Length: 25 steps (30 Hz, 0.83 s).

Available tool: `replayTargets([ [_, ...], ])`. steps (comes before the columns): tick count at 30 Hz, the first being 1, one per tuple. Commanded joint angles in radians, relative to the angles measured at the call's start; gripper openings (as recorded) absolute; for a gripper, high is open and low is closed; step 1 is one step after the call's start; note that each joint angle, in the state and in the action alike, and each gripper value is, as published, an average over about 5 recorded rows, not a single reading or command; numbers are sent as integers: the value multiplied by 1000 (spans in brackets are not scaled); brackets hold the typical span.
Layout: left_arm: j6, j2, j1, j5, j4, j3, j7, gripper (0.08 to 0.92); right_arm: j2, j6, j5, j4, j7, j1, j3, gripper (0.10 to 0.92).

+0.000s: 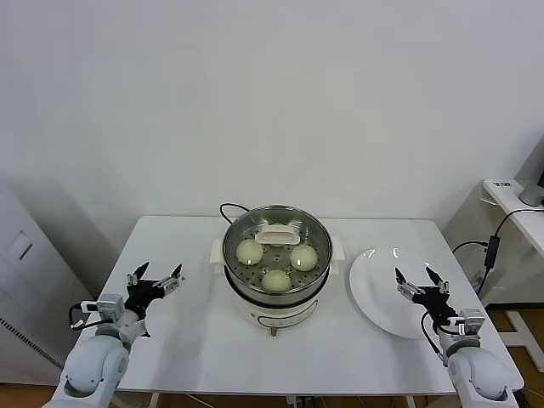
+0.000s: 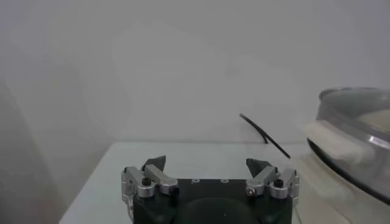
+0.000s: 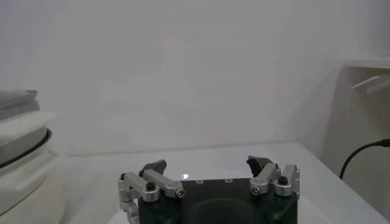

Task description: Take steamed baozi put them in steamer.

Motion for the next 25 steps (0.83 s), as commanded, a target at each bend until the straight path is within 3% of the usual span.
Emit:
replayTargets([
  [1,-7,-16,-7,23,29,15,2,823,8,-2,-15,-9,2,11,-8,823],
  [25,-1,-15,-15,18,20,14,0,823,16,-12,-46,-15,2,16,-2,823],
])
